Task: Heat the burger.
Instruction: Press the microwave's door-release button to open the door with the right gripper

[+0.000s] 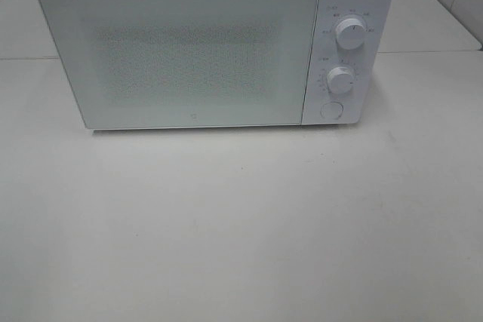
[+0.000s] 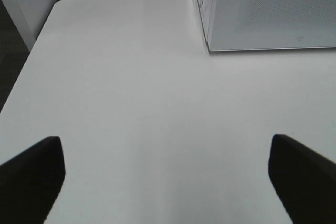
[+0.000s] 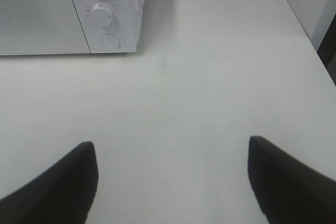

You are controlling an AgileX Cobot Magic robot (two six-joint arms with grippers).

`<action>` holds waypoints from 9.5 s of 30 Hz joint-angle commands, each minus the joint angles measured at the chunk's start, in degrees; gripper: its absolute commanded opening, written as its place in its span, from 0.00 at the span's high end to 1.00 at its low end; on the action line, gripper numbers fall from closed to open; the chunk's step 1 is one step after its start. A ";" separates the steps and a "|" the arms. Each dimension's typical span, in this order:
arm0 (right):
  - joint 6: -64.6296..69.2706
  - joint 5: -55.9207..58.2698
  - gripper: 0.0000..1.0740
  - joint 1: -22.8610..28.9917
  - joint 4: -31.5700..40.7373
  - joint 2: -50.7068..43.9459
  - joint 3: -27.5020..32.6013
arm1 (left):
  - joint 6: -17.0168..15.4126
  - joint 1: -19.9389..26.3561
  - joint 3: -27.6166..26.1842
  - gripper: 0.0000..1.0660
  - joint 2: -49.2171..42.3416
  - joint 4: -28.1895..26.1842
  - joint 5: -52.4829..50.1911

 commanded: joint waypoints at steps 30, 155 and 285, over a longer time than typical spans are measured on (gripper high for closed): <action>0.23 -7.79 0.30 -0.23 0.29 -0.17 0.34 | -0.06 0.23 0.00 0.08 -0.06 -0.40 -0.17; 77.23 -105.88 1.00 8.37 10.14 92.93 9.05 | -0.06 0.23 0.00 0.08 -0.06 -0.40 -0.17; 75.40 -126.62 0.98 17.88 32.14 124.45 -19.02 | -0.06 0.23 0.00 0.08 -0.06 -0.40 -0.17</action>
